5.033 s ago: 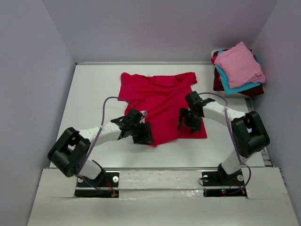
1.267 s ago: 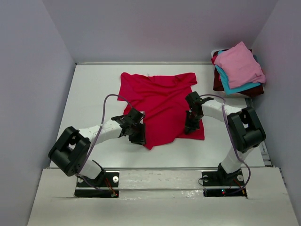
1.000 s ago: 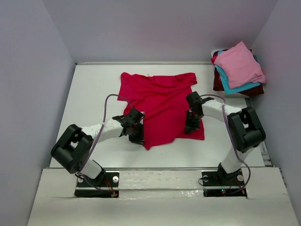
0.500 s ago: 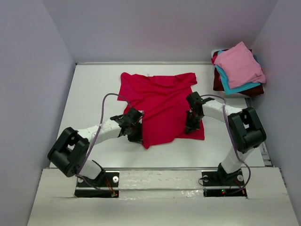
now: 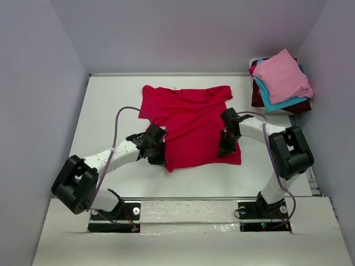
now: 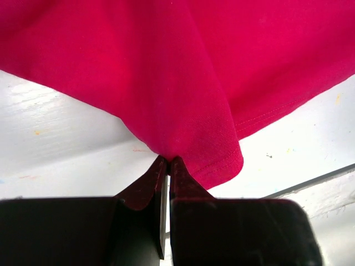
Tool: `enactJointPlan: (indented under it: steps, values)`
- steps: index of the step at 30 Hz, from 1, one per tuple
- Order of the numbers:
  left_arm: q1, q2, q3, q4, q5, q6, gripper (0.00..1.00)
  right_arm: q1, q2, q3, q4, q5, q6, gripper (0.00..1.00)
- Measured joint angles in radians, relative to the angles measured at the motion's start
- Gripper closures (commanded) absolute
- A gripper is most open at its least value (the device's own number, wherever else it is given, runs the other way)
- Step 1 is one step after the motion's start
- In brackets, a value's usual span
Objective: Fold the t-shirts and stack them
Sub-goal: Flatten the tshirt out
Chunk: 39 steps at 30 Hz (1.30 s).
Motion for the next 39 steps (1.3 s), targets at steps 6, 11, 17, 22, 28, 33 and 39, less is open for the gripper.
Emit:
enactJointPlan:
  steps: [6, 11, 17, 22, 28, 33, 39]
  values:
    - [0.0, 0.0, 0.05, -0.048, -0.019, 0.007, 0.87, 0.0, 0.014, 0.019, -0.02, 0.001, -0.001, 0.93]
    - [0.0, 0.0, 0.092, -0.085, -0.046, 0.011, 0.87, -0.006, 0.02, 0.027, -0.031, 0.004, -0.007, 0.93]
    - [0.0, 0.004, 0.117, -0.121, -0.077, 0.015, 0.76, -0.007, 0.027, 0.035, -0.041, 0.004, -0.011, 0.93]
    - [0.0, 0.015, 0.121, -0.15, -0.093, 0.021, 0.64, -0.008, 0.034, 0.043, -0.049, 0.004, -0.017, 0.93]
    - [0.0, 0.015, 0.123, -0.168, -0.097, 0.023, 0.75, -0.016, 0.04, 0.049, -0.056, 0.003, -0.023, 0.93]
    - [0.0, 0.015, 0.126, -0.178, -0.099, 0.026, 0.76, -0.024, 0.042, 0.051, -0.058, -0.001, -0.029, 0.93]
    - [0.0, 0.018, 0.126, -0.173, -0.081, 0.029, 0.44, -0.031, 0.046, 0.055, -0.061, -0.005, -0.039, 0.93]
